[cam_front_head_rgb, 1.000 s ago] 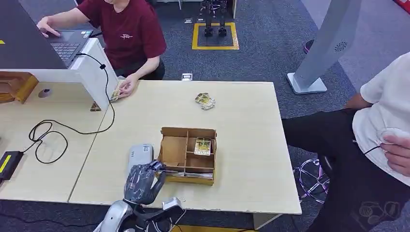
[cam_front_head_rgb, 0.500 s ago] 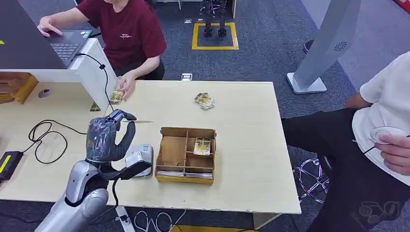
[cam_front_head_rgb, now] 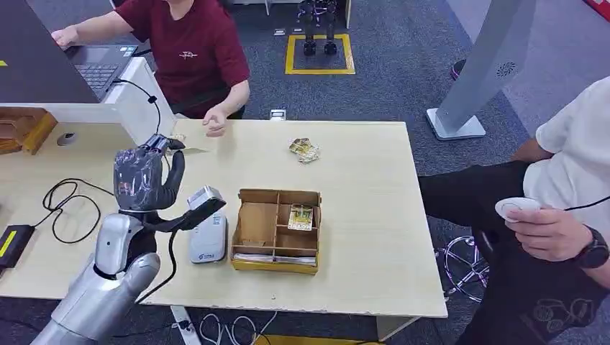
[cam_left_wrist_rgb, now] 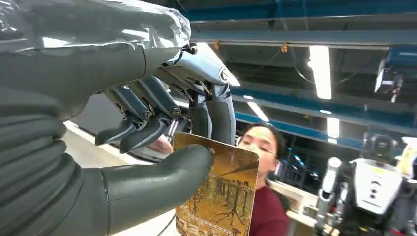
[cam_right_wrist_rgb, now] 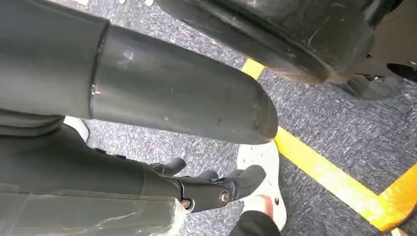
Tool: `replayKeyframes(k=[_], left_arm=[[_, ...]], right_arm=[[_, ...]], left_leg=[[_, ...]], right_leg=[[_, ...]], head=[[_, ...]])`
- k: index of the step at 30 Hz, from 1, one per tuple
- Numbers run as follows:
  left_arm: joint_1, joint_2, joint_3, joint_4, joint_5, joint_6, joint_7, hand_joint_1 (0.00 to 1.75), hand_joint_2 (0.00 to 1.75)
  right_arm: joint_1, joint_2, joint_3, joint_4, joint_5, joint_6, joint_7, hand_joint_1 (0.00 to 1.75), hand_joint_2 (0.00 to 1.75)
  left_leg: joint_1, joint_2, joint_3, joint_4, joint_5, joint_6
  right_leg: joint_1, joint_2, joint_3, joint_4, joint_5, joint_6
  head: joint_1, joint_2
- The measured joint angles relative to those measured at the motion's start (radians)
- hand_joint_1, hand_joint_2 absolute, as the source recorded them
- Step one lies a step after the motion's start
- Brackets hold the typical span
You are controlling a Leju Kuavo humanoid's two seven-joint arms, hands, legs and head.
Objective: Pass the card to the sensor for recognition and then transmit it.
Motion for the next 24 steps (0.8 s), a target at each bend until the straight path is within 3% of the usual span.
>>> replayKeyframes(k=[22,23,24], left_arm=[[-0.038,-0.032,0.001,0.129,-0.016,0.0,0.017,1.75,1.75],[-0.038,-0.032,0.001,0.132,-0.016,0.0,0.017,0.0,1.75],[-0.038,-0.032,0.001,0.135,-0.016,0.0,0.017,0.0,1.75]], right_arm=[[-0.003,0.0,0.002,0.0,0.012,0.0,0.003,0.0,0.0],[-0.004,0.0,0.002,0.0,0.013,0.0,0.003,0.0,0.0],[-0.004,0.0,0.002,0.0,0.014,0.0,0.003,0.0,0.0]], left_leg=[[0.0,0.0,0.0,0.0,0.0,0.0],[0.0,0.0,0.0,0.0,0.0,0.0],[0.0,0.0,-0.001,0.0,0.0,0.0]], right_leg=[[0.0,0.0,-0.001,0.0,0.0,0.0],[0.0,0.0,-0.001,0.0,0.0,0.0],[0.0,0.0,-0.001,0.0,0.0,0.0]], head=[[0.0,0.0],[0.0,0.0],[0.0,0.0]])
